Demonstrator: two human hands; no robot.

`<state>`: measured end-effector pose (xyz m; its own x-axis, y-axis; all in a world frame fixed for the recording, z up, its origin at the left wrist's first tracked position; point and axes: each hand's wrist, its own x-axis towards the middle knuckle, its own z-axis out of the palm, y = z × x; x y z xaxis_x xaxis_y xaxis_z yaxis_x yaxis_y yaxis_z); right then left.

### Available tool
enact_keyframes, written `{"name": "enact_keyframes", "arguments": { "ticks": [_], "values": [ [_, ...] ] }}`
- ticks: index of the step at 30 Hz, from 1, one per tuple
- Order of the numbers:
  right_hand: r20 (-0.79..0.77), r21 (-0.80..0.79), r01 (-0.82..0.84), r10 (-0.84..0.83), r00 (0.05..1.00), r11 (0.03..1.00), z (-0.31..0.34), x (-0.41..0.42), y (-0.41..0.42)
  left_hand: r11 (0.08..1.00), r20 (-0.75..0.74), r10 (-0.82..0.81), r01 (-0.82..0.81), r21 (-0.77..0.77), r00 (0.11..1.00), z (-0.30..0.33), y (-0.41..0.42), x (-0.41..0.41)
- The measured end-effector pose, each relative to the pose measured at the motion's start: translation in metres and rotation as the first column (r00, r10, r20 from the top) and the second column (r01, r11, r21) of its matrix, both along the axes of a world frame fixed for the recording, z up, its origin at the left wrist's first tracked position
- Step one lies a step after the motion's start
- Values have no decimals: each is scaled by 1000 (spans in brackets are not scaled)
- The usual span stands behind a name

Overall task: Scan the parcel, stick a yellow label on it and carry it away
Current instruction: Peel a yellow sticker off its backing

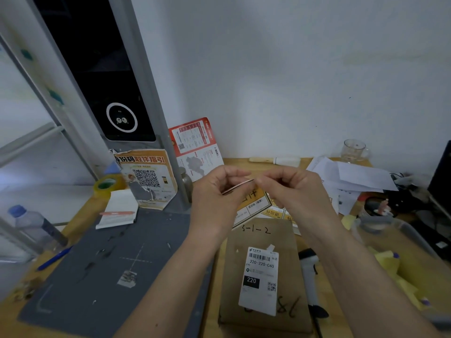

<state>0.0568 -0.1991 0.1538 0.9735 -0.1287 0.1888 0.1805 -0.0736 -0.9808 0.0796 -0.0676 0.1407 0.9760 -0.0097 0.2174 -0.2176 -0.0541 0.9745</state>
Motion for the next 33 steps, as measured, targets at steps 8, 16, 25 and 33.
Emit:
{"name": "enact_keyframes", "arguments": {
  "ticks": [8, 16, 25, 33],
  "values": [
    [-65, 11, 42, -41, 997, 999, -10, 4, 0, 998, 34, 61, -62, 28, 998, -2, -2, -5],
    [-99, 49, 47, -42, 994, 998, -13, 5, -6, 989, -10, 31, -29, 146, 999, -4, 0, -4],
    [-50, 173, 166, -159, 986, 971, -8, 10, -1, 865, 387, -27, -173, 471, 922, -16, -16, -14],
    [-7, 302, 29, -29, 1000, 953, -10, 13, -2, 988, 194, -74, 46, 146, 978, -15, -19, -15]
  ]
}}
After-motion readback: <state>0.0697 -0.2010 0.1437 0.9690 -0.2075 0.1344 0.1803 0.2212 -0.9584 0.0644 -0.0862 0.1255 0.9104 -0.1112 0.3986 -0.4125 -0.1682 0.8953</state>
